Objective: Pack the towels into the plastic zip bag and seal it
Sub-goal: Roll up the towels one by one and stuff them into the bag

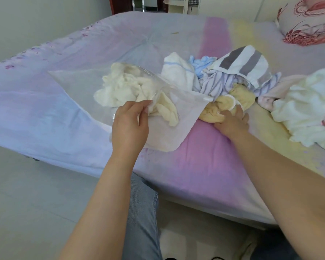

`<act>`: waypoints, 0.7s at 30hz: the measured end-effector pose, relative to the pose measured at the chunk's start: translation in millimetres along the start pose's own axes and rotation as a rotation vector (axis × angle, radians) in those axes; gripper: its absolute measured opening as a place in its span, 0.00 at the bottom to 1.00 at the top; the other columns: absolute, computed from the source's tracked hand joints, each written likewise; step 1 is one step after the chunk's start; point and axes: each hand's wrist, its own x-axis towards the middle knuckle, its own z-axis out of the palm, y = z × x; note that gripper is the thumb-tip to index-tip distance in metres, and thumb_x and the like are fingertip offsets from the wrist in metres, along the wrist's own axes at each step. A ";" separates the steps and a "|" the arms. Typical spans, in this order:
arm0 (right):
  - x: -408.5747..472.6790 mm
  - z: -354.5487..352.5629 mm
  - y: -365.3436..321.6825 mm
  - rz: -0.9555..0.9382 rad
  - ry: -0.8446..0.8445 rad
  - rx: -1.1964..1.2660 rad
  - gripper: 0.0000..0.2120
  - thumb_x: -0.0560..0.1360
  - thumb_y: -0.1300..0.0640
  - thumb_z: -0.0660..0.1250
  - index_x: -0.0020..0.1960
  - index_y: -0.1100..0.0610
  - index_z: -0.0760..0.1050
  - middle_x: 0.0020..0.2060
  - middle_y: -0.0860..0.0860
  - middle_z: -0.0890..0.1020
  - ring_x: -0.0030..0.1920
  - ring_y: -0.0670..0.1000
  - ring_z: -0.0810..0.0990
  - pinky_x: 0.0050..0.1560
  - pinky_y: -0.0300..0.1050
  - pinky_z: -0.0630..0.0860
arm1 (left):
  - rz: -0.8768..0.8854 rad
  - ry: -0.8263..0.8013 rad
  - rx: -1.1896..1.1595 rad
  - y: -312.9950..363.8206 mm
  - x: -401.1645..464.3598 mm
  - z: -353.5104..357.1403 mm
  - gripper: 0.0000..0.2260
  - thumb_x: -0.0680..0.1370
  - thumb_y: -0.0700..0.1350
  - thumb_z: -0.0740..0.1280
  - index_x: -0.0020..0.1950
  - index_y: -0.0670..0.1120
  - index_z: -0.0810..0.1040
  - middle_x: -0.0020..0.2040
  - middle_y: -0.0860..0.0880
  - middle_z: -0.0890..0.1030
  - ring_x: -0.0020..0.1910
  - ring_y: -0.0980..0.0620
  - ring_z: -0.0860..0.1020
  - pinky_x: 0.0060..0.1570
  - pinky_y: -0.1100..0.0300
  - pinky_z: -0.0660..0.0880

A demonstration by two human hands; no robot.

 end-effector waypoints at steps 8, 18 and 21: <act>-55.1 7.3 8.2 -0.286 0.088 0.054 0.20 0.73 0.46 0.64 0.59 0.57 0.74 0.61 0.58 0.71 0.60 0.61 0.70 0.59 0.54 0.70 | -0.017 -0.021 -0.024 4.6 -3.9 6.7 0.12 0.80 0.43 0.62 0.60 0.50 0.81 0.53 0.49 0.81 0.53 0.47 0.76 0.54 0.55 0.72; -175.2 -51.7 -28.4 -0.447 -0.472 -0.067 0.24 0.72 0.32 0.61 0.56 0.49 0.65 0.44 0.43 0.73 0.42 0.45 0.73 0.39 0.44 0.68 | -0.044 -0.060 -0.104 10.8 -10.0 13.9 0.12 0.81 0.44 0.63 0.61 0.51 0.81 0.53 0.52 0.80 0.54 0.51 0.76 0.53 0.58 0.72; -178.3 -75.0 -37.7 -0.404 -0.493 0.110 0.26 0.71 0.31 0.60 0.58 0.50 0.66 0.47 0.43 0.76 0.46 0.46 0.77 0.46 0.45 0.73 | -0.061 -0.049 -0.106 11.0 -9.8 11.2 0.12 0.81 0.44 0.63 0.61 0.51 0.81 0.53 0.54 0.80 0.55 0.52 0.77 0.55 0.56 0.73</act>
